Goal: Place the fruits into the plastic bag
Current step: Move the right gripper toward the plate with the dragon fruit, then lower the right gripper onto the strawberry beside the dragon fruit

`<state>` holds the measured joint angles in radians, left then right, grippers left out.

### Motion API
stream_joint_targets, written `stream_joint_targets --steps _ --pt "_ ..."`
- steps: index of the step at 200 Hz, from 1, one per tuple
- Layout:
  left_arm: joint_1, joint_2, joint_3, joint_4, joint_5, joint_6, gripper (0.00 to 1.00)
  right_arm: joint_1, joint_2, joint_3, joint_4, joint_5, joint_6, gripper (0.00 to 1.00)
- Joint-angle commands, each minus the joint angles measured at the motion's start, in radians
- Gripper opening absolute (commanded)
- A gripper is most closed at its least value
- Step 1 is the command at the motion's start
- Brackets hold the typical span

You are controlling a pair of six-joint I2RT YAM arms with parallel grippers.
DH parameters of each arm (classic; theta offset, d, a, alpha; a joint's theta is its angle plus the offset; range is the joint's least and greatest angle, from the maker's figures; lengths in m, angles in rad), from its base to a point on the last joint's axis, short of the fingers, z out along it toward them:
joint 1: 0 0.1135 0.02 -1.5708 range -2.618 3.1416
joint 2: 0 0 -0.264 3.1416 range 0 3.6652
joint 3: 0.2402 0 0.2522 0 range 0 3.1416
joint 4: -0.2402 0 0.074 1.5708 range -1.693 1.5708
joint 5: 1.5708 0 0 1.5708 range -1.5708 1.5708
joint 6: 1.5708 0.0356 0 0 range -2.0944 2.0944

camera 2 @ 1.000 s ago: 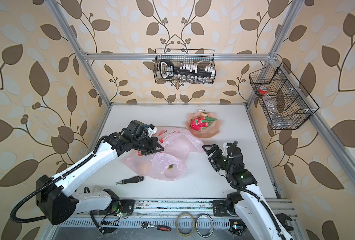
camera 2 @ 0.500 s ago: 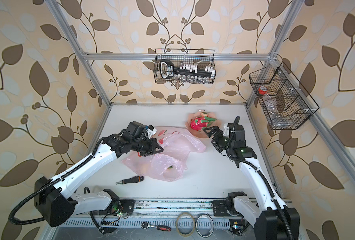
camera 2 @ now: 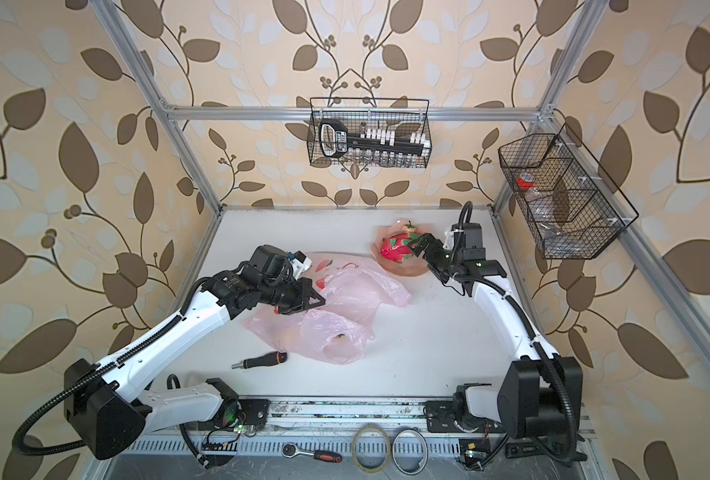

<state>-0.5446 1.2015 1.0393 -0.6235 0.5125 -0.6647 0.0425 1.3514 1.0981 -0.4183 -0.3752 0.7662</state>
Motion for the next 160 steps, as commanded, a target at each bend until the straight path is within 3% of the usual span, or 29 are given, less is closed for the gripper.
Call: stream_joint_targets --steps 1,66,160 --pt "-0.009 -0.038 -0.014 0.013 -0.003 -0.003 0.0 -0.006 0.083 0.105 -0.099 0.103 -0.152 0.97" --pt "-0.009 -0.071 -0.036 0.002 -0.009 -0.013 0.0 0.005 0.353 0.406 -0.211 0.258 -0.298 0.9" --pt "-0.009 -0.101 -0.042 -0.028 -0.025 -0.019 0.0 0.058 0.663 0.741 -0.328 0.34 -0.392 0.83"
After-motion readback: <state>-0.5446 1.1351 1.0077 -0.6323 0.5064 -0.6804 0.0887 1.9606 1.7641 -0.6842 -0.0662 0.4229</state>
